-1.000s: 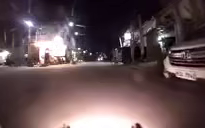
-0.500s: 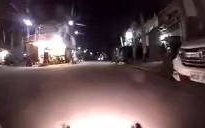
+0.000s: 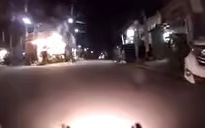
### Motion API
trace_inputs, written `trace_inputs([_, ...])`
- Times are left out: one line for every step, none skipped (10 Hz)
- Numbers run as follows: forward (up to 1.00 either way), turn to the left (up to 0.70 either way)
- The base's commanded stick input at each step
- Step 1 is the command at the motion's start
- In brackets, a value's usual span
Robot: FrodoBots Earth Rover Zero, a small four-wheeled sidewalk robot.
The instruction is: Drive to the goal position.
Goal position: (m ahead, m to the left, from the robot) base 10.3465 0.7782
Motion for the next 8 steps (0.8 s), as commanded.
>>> trace_inputs([0.7, 0.0])
trace_inputs([0.7, 0.0])
trace_inputs([0.7, 0.0])
trace_inputs([0.7, 0.0])
trace_inputs([0.7, 0.0])
trace_inputs([0.7, 0.0])
trace_inputs([0.7, 0.0])
trace_inputs([0.7, 0.0])
